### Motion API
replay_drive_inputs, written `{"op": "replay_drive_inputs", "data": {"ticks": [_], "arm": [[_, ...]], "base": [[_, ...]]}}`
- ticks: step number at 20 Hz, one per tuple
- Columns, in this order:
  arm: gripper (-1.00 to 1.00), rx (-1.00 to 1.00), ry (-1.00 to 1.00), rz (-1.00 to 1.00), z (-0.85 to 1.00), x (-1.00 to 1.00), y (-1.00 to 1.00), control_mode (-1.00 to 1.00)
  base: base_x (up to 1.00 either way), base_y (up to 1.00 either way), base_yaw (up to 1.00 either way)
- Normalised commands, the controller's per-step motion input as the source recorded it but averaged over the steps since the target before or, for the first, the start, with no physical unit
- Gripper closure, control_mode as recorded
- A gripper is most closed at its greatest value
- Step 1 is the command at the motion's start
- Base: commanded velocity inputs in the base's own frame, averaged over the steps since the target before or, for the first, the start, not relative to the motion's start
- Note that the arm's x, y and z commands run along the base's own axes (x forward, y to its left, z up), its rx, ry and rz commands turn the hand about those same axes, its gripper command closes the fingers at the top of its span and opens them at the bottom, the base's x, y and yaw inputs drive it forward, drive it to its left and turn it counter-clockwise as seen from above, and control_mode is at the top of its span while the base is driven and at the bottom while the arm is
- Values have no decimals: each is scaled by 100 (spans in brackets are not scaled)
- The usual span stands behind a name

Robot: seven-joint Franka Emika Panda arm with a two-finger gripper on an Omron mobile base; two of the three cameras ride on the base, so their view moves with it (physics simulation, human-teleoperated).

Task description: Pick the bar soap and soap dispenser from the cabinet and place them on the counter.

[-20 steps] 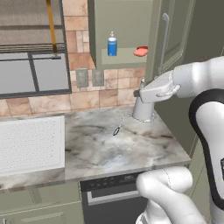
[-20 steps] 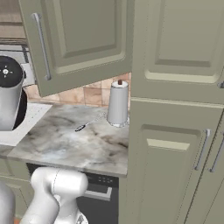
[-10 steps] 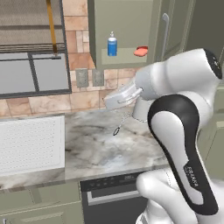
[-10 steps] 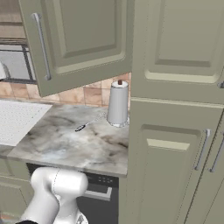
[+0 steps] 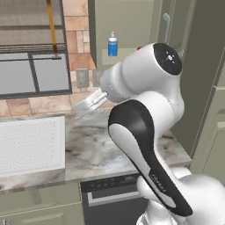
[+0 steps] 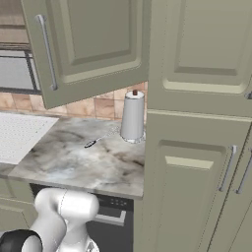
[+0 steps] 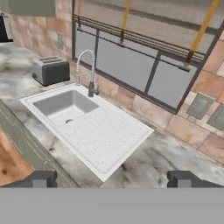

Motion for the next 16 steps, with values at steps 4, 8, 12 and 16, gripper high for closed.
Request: {"op": "replay_drive_inputs", "data": {"ticks": [4,8,12,16], "arm": [[-100,-15,2,-10,1,0,22,-100],[-100,-14,7,-13,0,0,5,-100],[-100,-14,10,-15,0,4,3,-100],[-100,-14,9,-15,4,1,0,-100]], "base": [[0,0,0],[0,0,0],[0,0,0],[0,0,0]]}}
